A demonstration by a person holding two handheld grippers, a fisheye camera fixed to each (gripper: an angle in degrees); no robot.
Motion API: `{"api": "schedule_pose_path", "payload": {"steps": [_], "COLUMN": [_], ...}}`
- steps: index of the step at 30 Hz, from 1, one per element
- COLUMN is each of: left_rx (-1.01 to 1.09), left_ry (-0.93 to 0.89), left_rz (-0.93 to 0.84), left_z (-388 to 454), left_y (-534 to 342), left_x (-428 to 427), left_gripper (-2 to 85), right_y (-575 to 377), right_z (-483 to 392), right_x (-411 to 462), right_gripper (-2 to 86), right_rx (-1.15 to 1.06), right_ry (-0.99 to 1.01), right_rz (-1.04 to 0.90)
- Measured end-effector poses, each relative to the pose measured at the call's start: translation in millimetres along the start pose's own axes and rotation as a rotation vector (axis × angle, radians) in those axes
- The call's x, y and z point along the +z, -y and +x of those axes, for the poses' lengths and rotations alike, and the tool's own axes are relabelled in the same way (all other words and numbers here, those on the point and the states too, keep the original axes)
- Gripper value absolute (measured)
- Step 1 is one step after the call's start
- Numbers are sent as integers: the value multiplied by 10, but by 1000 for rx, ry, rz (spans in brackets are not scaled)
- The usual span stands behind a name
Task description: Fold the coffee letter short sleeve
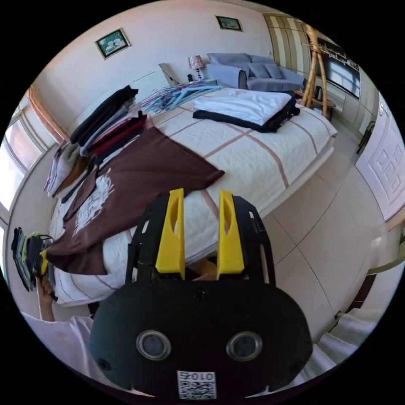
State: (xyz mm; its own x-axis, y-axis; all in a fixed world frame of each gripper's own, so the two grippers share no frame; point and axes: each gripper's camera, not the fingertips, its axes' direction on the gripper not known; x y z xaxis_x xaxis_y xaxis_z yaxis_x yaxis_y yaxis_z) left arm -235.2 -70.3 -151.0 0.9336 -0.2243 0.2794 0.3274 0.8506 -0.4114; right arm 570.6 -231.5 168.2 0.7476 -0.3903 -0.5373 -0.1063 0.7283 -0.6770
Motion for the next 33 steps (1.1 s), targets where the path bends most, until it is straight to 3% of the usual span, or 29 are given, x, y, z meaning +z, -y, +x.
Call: {"api": "schedule_pose_path", "payload": {"steps": [5, 12, 19, 30, 33], "left_rx": [-46, 4, 20, 1, -35], "left_ry": [-88, -93, -104, -16, 22], "left_rz": [15, 3, 9, -75, -157], "left_z": [-108, -54, -58, -107, -205], "left_y": [-61, -58, -186, -392, -587], "left_x": [-111, -268, -292, -232, -97], "left_gripper": [0, 0, -1, 0, 0], "right_y": [-640, -1091, -1178, -1541, -1809], "right_z": [-796, -1600, -1843, -1389, -1277], "right_x": [156, 359, 403, -587, -580], "right_gripper": [122, 117, 46, 28, 30], "right_rx": [-149, -251, -294, -509, -543], "right_ry": [307, 261, 124, 518, 505], "right_rz": [-214, -240, -257, -378, -491]}}
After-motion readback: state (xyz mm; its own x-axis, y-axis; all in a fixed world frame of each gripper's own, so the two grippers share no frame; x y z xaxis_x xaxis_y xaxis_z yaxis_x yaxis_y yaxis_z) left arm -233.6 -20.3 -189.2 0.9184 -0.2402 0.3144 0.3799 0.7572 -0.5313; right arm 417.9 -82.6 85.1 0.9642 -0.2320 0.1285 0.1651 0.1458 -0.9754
